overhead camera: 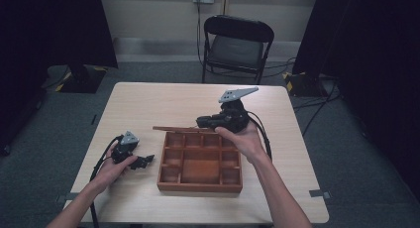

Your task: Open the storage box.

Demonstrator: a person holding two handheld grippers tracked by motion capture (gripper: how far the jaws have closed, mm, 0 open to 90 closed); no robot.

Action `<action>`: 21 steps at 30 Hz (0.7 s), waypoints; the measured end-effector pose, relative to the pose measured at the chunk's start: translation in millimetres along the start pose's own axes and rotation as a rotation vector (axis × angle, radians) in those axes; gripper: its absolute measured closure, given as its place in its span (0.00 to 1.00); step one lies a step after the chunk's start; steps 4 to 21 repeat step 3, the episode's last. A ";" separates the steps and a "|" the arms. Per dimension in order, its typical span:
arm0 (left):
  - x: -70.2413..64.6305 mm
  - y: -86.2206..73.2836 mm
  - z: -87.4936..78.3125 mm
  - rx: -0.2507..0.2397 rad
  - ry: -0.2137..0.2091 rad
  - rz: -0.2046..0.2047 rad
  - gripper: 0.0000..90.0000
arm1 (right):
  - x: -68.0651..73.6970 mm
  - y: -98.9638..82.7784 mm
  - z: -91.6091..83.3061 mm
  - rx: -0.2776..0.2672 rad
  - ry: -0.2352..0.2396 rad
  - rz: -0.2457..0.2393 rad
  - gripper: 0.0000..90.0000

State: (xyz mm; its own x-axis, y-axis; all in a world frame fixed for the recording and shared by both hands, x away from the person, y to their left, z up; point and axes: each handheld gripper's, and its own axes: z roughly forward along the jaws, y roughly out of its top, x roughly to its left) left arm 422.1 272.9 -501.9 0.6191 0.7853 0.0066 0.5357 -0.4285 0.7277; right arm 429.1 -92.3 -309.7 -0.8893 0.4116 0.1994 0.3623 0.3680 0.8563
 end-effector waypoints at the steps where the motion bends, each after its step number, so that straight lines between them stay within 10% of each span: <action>1: 0.1 0.0 0.0 0.000 0.001 0.000 0.09 | -0.1 0.1 0.0 0.001 0.002 0.000 0.94; 21: 0.0 0.0 0.1 -0.001 -0.001 -0.001 0.09 | -0.1 0.1 0.0 0.000 0.000 0.000 0.94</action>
